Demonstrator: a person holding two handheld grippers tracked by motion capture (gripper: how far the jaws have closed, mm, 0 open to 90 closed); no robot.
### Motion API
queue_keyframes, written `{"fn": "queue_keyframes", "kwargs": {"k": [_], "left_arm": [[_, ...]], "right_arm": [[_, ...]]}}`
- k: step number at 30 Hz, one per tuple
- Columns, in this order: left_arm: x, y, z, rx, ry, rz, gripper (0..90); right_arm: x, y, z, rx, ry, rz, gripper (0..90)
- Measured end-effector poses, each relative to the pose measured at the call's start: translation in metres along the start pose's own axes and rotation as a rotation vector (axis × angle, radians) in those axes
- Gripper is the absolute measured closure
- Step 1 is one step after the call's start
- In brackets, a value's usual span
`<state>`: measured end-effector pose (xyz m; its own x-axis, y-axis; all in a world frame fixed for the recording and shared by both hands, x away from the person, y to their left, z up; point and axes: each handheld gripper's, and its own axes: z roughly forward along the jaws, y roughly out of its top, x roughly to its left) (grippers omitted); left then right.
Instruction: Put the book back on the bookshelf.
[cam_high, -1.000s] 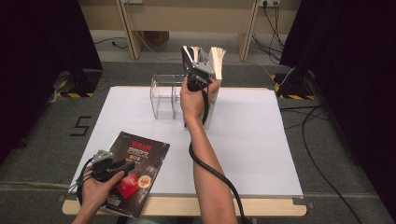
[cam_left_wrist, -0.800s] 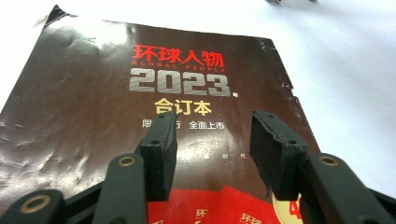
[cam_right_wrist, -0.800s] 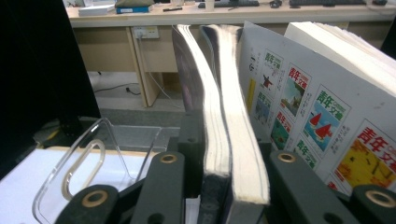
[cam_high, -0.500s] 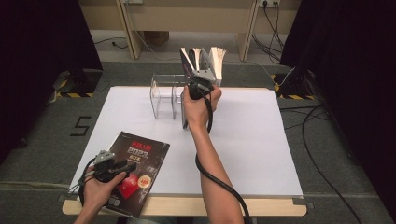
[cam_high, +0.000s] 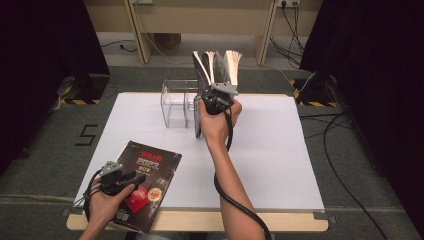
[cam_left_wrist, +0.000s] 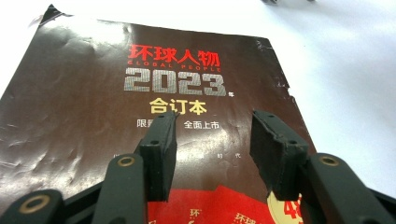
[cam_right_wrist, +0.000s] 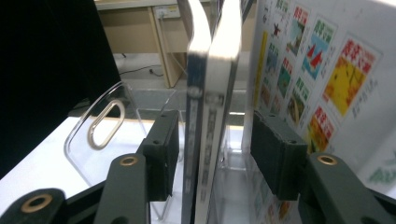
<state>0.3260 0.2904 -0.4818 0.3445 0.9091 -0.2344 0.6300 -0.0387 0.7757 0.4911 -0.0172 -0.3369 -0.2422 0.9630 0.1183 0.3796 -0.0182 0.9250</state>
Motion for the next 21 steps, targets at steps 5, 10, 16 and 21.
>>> {"fn": "queue_keyframes", "kwargs": {"k": [5,10,16,21], "left_arm": [[0.001,0.001,-0.001,-0.003,0.004,-0.004,50.5],[0.001,0.001,-0.002,-0.007,0.007,-0.007,50.4],[0.001,0.001,-0.002,-0.007,0.007,-0.007,50.3],[0.001,0.002,-0.003,-0.009,0.009,-0.007,50.2]], "right_arm": [[-0.003,-0.007,-0.005,0.013,0.013,0.003,52.7],[-0.005,-0.012,-0.012,0.017,0.034,0.007,52.9],[-0.007,-0.017,-0.02,0.034,0.066,0.02,57.8],[-0.009,-0.024,-0.025,0.054,0.079,0.024,60.2]]}}
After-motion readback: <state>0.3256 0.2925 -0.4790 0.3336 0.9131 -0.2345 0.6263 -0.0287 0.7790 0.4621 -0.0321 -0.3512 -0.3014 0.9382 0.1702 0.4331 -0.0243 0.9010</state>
